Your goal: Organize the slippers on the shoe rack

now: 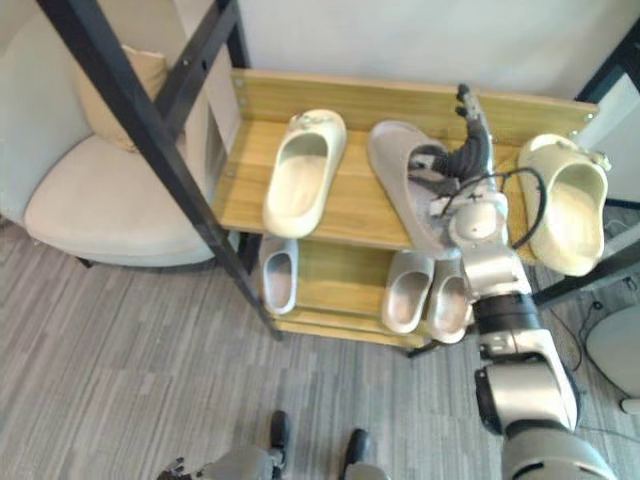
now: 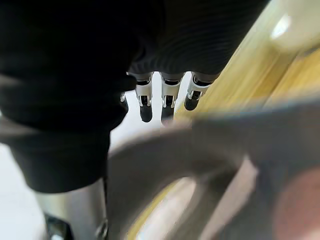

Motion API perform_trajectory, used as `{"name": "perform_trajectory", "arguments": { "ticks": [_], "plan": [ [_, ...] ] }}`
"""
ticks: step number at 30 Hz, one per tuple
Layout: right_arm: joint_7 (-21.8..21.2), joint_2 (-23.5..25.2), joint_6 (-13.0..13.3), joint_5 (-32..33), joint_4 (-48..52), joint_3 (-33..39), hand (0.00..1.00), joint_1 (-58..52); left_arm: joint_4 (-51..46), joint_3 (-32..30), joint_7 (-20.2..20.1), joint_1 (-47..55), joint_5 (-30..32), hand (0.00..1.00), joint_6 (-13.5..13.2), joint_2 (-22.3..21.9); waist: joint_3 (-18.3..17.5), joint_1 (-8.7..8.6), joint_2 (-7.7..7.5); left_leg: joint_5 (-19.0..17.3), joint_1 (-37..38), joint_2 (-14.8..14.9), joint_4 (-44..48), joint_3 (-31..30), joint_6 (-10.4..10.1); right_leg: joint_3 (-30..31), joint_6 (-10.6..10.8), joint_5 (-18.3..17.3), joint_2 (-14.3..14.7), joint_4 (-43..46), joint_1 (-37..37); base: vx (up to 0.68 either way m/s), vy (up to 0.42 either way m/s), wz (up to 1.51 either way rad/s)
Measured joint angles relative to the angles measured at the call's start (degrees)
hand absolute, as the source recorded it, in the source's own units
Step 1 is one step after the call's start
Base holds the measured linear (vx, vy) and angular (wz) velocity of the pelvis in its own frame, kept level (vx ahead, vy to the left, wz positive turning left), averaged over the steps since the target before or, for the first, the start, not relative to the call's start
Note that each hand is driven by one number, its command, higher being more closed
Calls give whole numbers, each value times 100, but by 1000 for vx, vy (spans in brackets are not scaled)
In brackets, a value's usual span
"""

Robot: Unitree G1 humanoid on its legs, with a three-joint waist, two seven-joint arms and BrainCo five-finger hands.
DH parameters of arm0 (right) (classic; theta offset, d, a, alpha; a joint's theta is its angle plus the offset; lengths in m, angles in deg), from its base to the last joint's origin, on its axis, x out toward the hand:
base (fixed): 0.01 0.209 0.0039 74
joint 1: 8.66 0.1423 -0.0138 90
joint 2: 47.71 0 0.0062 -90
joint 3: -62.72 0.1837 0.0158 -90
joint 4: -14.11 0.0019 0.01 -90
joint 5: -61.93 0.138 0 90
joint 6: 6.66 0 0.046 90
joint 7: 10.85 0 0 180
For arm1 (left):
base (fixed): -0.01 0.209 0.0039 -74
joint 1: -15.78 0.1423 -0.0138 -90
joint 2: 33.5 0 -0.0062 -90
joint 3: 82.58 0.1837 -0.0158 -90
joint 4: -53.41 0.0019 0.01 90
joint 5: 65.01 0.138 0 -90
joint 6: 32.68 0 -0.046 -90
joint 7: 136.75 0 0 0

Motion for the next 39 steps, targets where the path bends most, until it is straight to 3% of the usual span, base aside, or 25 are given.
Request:
{"name": "perform_trajectory", "arguments": {
  "ticks": [1, 2, 10, 22, 28, 39],
  "plan": [
    [-7, 0, 0, 0, -25, -32, 0, 37, 0, 0, 0, 0, -1, 0, 0, -1, 15, 14, 0, 1, 0, 0, 0, 0, 0, 0, -1, 1, 0, 0, 0, 0, 0, 0],
    [-59, 3, 0, -2, -177, -149, 100, 212, -3, 0, 0, 1, -3, 0, -2, -5, 61, 47, 3, 8, -1, 1, -1, 1, -1, 0, -7, 4, 1, 0, 1, 0, 0, 0],
    [-298, 2, 12, -160, -829, -637, 100, 812, 3, 2, -3, 2, -52, 0, -74, -8, 91, 126, 5, 23, 5, 16, -6, 43, -8, 1, -66, 44, 16, -2, 28, -9, -6, -2],
    [-435, 3, 135, -147, -813, -792, 100, 902, 6, 7, -8, 2, -134, 0, -100, -8, 189, 147, 2, 39, 127, 51, -42, 160, -38, 42, -83, 33, 42, -4, 112, -37, -18, -5],
    [-423, -15, 214, 21, -46, -666, 100, 309, 1, 8, -15, 3, -157, 0, -93, -7, 189, 117, 1, 36, 193, 51, -34, 248, -41, 101, -83, 33, 38, -15, 147, -19, -6, -6],
    [-330, 8, 402, 306, 2046, 464, 100, -1385, -15, -47, -13, 65, -152, 0, -50, -23, 177, -54, 2, 27, 308, 57, -6, 455, -47, 349, -51, 64, 41, -39, 169, -28, -6, -9]
  ]
}}
